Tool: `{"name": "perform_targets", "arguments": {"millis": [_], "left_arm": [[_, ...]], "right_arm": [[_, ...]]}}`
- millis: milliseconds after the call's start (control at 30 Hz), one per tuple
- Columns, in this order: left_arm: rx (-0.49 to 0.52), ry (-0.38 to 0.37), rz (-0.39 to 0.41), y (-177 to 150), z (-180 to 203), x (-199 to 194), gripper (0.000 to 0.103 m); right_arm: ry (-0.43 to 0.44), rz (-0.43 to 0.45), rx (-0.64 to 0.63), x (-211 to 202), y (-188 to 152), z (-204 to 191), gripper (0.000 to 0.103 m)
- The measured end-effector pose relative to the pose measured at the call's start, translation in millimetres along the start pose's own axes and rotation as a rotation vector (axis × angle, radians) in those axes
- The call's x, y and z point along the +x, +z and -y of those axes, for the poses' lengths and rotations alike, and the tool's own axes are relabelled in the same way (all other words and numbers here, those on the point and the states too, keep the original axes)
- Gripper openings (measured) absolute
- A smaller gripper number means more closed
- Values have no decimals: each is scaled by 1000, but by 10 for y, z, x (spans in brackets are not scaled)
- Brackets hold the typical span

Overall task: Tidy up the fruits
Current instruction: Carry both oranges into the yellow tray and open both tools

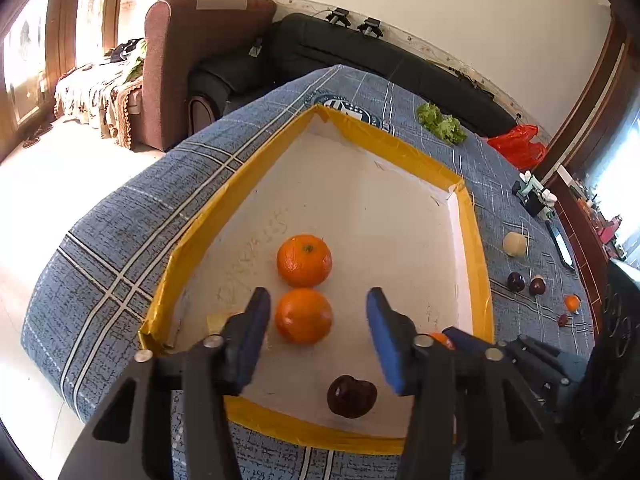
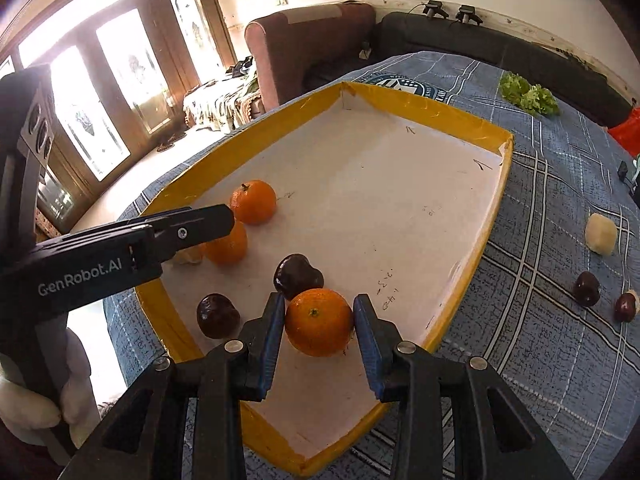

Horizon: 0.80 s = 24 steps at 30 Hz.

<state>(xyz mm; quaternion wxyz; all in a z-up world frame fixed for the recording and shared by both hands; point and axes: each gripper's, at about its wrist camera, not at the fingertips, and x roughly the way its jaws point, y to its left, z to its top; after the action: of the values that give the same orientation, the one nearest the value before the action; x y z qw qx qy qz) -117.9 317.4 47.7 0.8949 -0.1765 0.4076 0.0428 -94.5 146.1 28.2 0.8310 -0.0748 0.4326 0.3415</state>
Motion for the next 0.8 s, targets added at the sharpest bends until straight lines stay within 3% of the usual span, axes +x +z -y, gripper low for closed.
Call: {"name": "perform_targets", "arguments": {"millis": [133, 200, 300, 367, 467, 600, 667, 800], "left_arm": [[-8, -4, 29, 28, 44, -136, 66], [-18, -8, 50, 45, 43, -224, 68], [-41, -21, 71, 66, 56, -334, 80], [-51, -28, 89, 72, 100, -406, 88], [-63, -47, 129, 57, 179, -513, 92], [11, -38, 118, 19, 465, -526, 92], [66, -65, 98, -27, 704, -494, 92], [192, -125, 61, -146, 1249, -437, 92]], "right_arm": [[9, 32, 6, -138, -4, 24, 43], [2, 64, 22, -268, -1, 66, 52], [-27, 121, 39, -504, -14, 149, 56], [-78, 168, 50, -694, -39, 221, 62], [-186, 257, 64, -988, -99, 324, 79], [-311, 402, 104, -1335, -237, 465, 103], [-318, 432, 178, -1444, -289, 667, 103], [-294, 379, 332, -1512, -439, 1025, 103]]}}
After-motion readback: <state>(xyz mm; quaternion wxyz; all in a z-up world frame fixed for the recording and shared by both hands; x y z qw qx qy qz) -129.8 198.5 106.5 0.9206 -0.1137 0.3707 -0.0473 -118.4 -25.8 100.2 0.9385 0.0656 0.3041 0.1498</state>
